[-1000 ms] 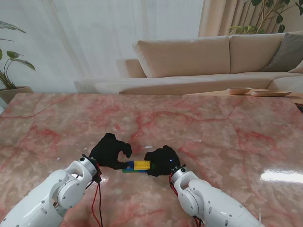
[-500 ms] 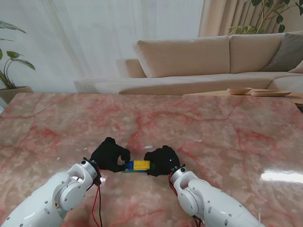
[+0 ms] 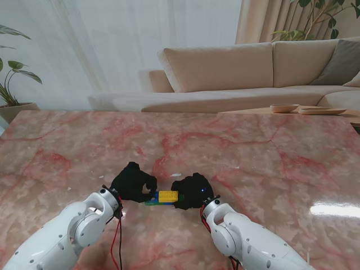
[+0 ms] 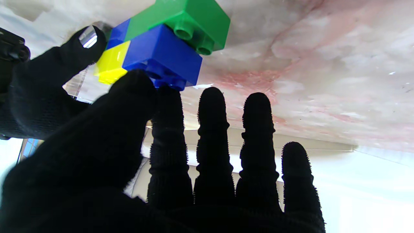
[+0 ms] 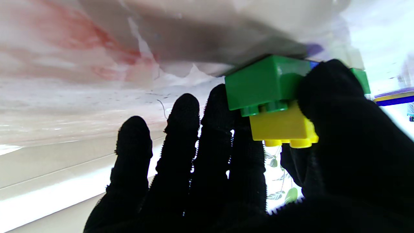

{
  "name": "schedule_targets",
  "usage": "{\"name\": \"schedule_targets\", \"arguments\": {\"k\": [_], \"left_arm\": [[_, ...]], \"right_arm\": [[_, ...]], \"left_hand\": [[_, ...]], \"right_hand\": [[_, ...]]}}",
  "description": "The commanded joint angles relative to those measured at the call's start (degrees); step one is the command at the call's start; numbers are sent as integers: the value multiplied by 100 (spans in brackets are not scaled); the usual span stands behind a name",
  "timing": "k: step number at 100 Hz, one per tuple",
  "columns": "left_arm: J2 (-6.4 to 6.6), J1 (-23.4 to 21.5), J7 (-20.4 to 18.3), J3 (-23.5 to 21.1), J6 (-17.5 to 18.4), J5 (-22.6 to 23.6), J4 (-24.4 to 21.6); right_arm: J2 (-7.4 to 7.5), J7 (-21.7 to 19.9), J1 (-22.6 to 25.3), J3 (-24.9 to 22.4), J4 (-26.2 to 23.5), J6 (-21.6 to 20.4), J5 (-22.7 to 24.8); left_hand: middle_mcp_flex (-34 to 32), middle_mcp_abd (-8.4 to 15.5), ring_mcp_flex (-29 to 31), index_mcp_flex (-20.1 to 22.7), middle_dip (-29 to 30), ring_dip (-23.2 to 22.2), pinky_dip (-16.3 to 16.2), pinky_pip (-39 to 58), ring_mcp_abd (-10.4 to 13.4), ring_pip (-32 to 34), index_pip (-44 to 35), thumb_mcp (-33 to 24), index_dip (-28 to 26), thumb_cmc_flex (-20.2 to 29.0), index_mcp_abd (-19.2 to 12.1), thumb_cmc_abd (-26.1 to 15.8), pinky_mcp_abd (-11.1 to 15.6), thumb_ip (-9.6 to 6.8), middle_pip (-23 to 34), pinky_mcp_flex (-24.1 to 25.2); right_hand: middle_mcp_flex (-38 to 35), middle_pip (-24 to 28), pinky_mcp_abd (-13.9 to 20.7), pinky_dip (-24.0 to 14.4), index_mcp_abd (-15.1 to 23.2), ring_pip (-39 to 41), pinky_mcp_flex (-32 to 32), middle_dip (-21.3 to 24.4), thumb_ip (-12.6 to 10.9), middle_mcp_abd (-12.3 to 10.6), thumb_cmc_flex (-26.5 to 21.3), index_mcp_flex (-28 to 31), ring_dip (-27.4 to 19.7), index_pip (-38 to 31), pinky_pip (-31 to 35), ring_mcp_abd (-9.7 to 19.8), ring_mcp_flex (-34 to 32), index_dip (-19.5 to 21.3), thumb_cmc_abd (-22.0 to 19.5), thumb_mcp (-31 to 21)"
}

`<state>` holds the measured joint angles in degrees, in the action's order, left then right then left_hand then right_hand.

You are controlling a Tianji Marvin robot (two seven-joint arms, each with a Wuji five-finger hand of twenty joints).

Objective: Build a two-level staggered structure with toy bricks

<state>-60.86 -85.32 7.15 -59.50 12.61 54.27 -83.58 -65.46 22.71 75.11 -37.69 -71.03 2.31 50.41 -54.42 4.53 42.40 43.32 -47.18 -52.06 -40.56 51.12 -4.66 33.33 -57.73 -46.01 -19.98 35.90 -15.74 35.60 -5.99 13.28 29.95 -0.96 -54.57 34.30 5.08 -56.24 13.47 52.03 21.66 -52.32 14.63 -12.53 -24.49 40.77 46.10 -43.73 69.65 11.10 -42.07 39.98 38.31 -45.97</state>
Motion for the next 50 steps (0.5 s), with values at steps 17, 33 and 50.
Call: {"name": "schedule_targets", "arguments": {"k": [17, 33, 50], "left_arm": [[9, 108, 90, 140, 63, 111, 188], [19, 156, 116, 199, 113, 145, 272], [40, 216, 183, 290, 171, 256, 371]], "right_arm": [[-4, -94, 36, -14, 17, -3, -15], [1, -99, 45, -19, 5, 3, -1], [-1, -92, 38, -6, 10, -11, -3]], "left_hand": [[-245, 53, 52, 133, -133, 31, -9, 120, -35, 174, 20, -15, 32, 179, -54, -48, -95, -93, -26, 98], [-351, 68, 135, 220, -166, 27, -11, 151, -29, 224, -83, 49, 13, 204, -130, 42, -106, -63, 15, 62], [-647, 116, 337, 448, -162, 24, -25, 271, -20, 339, -191, 70, 137, 270, -218, 169, -121, -61, -55, -46]], "right_hand": [[-45, 64, -8, -163, 843, 32, -85, -68, 70, -201, -359, 302, 90, -393, -25, 161, 33, 70, -296, -449], [-49, 62, -8, -164, 848, 32, -85, -71, 74, -197, -357, 304, 91, -393, -27, 165, 34, 71, -289, -456], [-47, 61, -8, -164, 848, 32, -85, -75, 74, -199, -356, 305, 91, -393, -28, 166, 34, 71, -293, -460]]}}
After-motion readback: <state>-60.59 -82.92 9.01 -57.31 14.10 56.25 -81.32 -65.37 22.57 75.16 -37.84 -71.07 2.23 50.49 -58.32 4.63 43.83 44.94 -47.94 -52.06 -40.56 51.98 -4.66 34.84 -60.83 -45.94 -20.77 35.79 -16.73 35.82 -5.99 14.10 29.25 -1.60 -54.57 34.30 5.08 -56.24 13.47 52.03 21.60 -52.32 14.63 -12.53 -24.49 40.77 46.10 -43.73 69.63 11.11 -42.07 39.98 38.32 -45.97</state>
